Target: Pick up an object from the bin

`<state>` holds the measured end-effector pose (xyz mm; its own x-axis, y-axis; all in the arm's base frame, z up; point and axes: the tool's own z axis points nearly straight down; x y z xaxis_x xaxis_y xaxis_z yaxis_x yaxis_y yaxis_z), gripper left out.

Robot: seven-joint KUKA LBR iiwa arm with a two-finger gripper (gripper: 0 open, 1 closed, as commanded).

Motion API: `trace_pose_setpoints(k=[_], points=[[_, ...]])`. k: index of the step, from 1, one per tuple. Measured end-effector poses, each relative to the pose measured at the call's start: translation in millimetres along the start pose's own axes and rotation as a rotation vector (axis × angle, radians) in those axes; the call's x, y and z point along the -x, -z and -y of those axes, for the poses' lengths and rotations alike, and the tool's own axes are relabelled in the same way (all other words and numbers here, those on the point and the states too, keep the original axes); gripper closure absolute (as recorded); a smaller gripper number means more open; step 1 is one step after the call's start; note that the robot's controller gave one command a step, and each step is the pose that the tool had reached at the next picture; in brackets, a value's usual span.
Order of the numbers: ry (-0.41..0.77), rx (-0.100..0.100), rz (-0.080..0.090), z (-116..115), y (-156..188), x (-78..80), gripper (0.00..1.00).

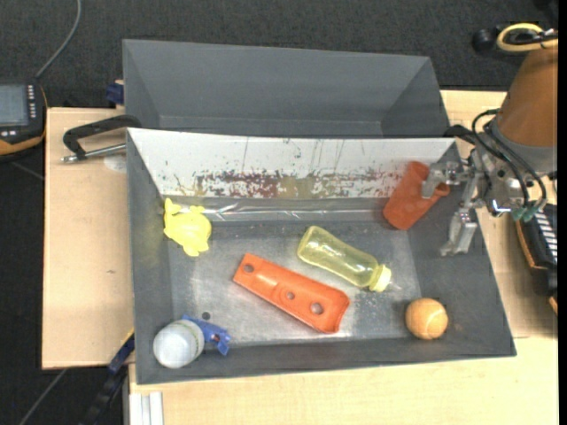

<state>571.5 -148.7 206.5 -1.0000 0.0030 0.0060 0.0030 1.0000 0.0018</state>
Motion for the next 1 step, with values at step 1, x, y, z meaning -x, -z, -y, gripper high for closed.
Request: trace_pose_setpoints(k=[1], points=[[0.002, -0.002, 0.009, -0.7, 5.1, 1.6, 0.0]])
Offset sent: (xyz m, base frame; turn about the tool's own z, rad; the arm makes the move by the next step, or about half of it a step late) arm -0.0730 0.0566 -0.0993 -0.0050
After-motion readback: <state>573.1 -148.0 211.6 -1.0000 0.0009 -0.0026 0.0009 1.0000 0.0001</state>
